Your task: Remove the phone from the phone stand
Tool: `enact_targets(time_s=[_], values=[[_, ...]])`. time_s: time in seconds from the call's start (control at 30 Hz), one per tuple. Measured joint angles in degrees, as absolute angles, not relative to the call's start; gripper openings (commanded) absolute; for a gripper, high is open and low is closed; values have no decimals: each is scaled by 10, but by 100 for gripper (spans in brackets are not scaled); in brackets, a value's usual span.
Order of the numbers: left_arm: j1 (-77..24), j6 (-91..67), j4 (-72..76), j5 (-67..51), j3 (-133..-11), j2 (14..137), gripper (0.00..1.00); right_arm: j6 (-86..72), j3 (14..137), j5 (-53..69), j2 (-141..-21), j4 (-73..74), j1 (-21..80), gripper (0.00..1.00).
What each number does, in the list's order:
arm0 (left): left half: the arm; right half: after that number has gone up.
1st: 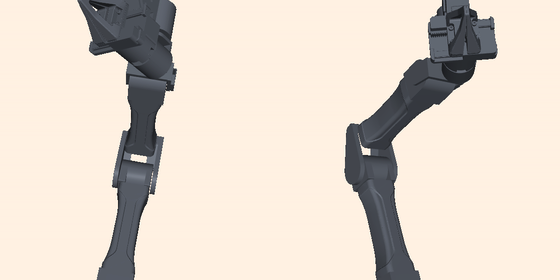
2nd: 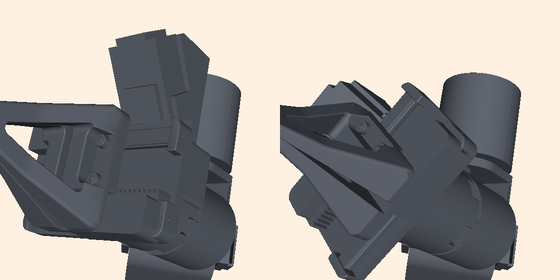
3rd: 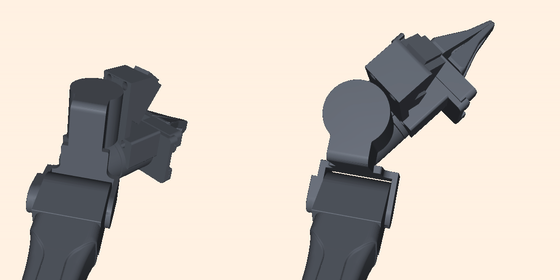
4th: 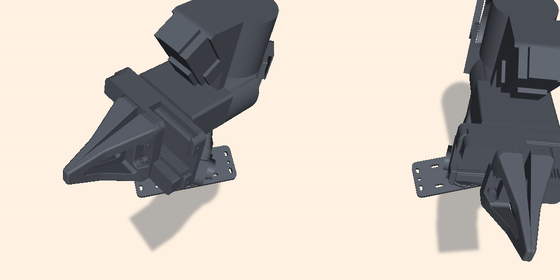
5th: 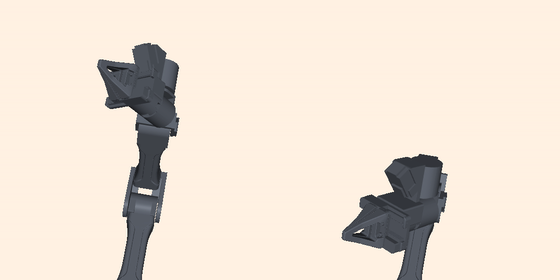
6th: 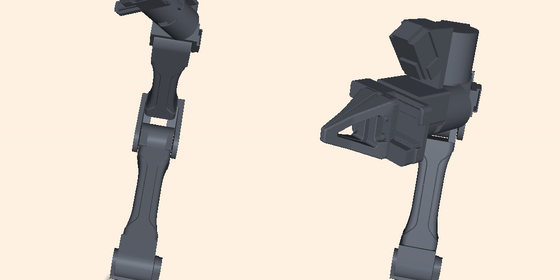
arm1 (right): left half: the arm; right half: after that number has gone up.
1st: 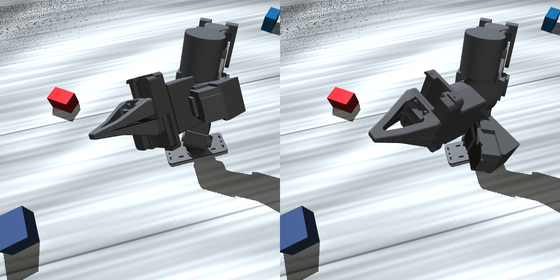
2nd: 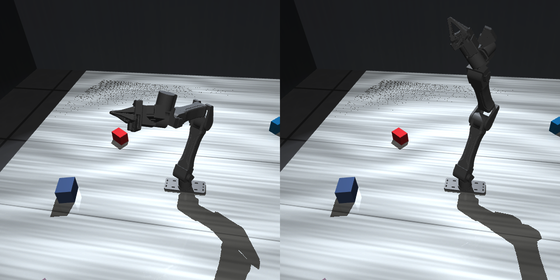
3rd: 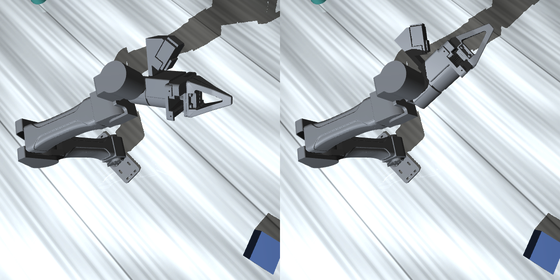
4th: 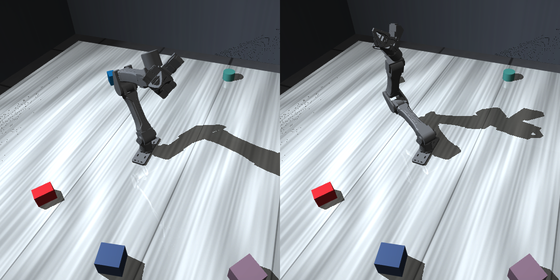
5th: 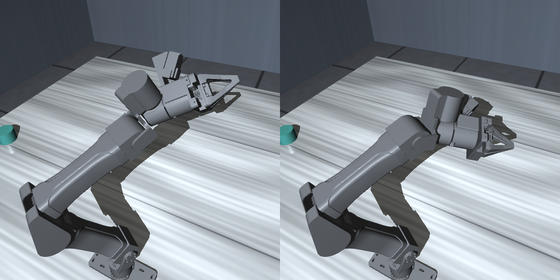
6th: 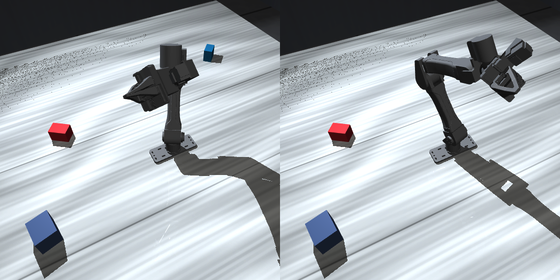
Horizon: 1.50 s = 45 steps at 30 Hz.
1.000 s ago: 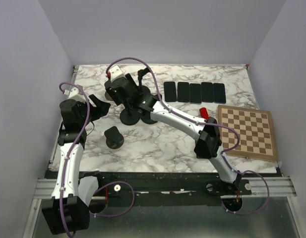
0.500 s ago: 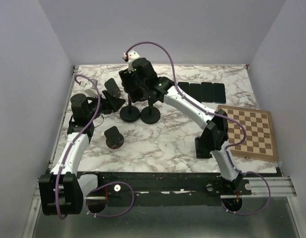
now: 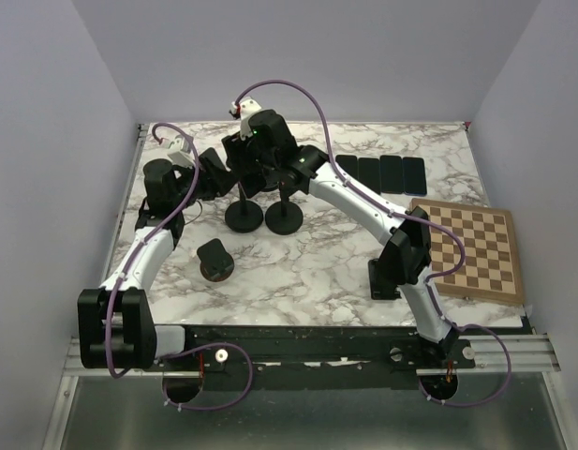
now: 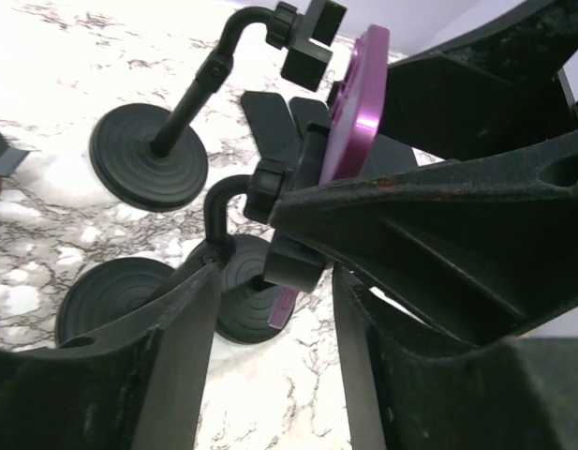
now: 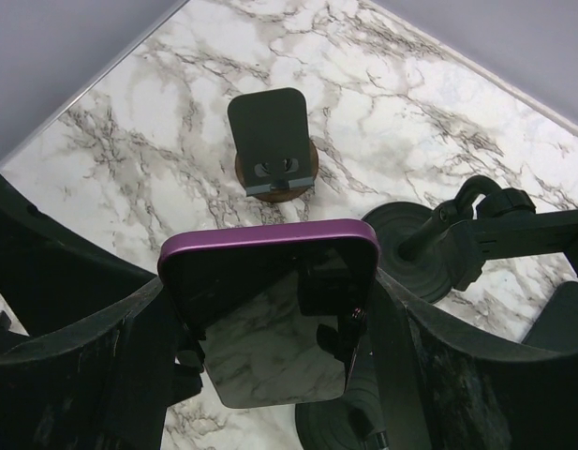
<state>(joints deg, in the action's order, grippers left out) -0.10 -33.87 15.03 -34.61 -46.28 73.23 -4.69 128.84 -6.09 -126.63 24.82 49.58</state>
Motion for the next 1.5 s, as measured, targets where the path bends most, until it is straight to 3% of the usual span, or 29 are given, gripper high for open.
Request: enact_targets(time_s=[0.17,0.23,0.33,0.47,0.7,0.83,1.27,1.5], values=[[-15,-339,152,-345,-467,741,55,-51,1290,-60,-1266,250,496,1],[-17,-339,151,-345,-471,748,48,-54,1291,-60,-1266,253,495,1],[-19,-339,151,-345,-476,753,34,-59,1292,-58,-1266,254,494,1],[-20,-336,151,-348,-482,756,0,-60,1292,-58,-1266,253,494,1],[-18,-317,149,-364,-486,759,0,-55,1265,-35,-1254,226,482,1],[-7,-295,146,-417,-494,772,0,-45,1188,69,-1214,176,449,1],[13,-243,108,-486,-549,819,0,-27,1205,344,-1236,170,405,1],[15,-226,65,-460,-558,810,0,-113,1125,364,-1206,131,420,1]])
